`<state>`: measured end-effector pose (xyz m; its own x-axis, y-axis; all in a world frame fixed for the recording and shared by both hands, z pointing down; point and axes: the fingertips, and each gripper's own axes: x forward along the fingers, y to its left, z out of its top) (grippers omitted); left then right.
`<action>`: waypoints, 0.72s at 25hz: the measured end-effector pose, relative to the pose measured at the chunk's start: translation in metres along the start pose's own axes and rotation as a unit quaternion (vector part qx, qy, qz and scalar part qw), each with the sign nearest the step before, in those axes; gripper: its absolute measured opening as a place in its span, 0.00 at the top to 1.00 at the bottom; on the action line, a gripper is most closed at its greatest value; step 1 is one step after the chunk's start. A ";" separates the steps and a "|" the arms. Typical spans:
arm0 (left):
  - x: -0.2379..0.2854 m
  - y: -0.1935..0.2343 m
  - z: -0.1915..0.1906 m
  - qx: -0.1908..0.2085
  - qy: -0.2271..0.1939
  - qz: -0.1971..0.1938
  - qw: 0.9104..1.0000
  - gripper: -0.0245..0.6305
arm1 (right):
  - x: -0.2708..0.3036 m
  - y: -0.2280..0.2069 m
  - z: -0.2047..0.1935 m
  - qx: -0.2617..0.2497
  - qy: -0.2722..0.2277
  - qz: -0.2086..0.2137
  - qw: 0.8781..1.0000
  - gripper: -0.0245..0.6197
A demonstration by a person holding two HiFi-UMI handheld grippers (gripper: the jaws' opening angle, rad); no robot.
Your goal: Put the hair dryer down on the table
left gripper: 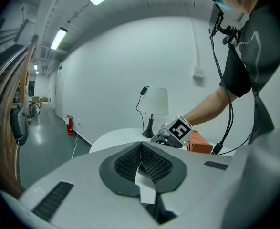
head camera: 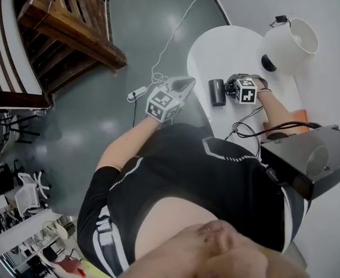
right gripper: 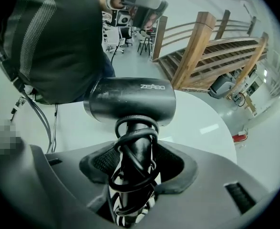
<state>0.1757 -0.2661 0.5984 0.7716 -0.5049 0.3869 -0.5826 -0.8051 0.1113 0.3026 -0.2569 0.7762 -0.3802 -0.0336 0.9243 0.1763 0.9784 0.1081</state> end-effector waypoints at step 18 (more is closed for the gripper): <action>0.017 -0.010 -0.004 0.018 0.005 -0.012 1.000 0.91 | 0.029 0.023 -0.017 -0.055 0.033 0.045 0.997 0.58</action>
<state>0.1933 -0.2658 0.6074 0.7830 -0.4815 0.3938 -0.5536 -0.8281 0.0884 0.3111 -0.2391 0.8116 -0.2986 0.0363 0.9537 0.3074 0.9497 0.0601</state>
